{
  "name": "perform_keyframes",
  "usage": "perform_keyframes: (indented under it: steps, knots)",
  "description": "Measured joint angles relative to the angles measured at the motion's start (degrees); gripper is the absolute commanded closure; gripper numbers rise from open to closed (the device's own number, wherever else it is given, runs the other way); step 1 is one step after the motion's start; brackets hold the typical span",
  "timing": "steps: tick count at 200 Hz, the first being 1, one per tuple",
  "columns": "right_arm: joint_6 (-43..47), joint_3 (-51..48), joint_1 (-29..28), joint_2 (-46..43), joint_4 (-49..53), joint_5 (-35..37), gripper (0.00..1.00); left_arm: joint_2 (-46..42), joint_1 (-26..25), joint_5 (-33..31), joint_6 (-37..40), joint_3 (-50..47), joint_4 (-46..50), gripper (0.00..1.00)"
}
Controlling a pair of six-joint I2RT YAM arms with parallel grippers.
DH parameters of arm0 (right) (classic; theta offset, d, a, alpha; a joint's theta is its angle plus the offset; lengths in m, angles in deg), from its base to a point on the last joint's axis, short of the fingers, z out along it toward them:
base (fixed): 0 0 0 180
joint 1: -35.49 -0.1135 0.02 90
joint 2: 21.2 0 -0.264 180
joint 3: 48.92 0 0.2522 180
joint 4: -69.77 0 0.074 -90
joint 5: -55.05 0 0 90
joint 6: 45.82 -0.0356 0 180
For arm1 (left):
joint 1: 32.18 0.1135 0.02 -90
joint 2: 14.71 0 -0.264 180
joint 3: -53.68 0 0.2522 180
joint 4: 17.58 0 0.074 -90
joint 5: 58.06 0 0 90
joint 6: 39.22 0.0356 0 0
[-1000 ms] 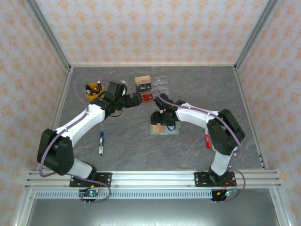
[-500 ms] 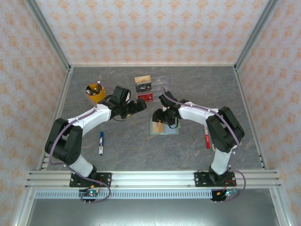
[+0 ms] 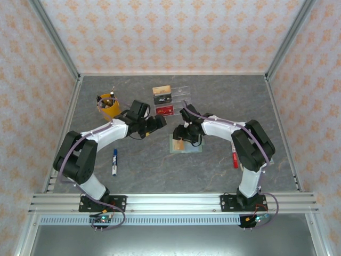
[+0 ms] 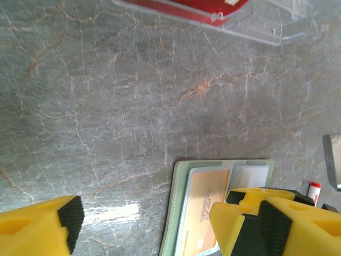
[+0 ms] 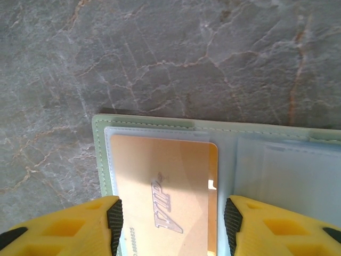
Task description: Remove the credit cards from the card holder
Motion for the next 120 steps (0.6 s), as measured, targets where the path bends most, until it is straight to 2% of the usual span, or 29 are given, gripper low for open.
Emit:
perform_keyframes:
  steps: [42,77,120]
  knots:
    - [-0.09,-1.46,0.76,0.07,-3.17,-5.29,0.49,0.04,-1.84,0.66,-1.99,-1.79,-1.42,0.45]
    - [-0.02,-2.64,1.90,0.04,-4.70,-7.54,0.50,2.27,-5.53,1.51,-4.85,-3.15,-4.39,0.66]
    - [1.05,-3.74,2.27,-0.74,-5.05,-8.31,0.57,5.05,-8.31,1.84,-8.28,-3.67,-7.48,0.81]
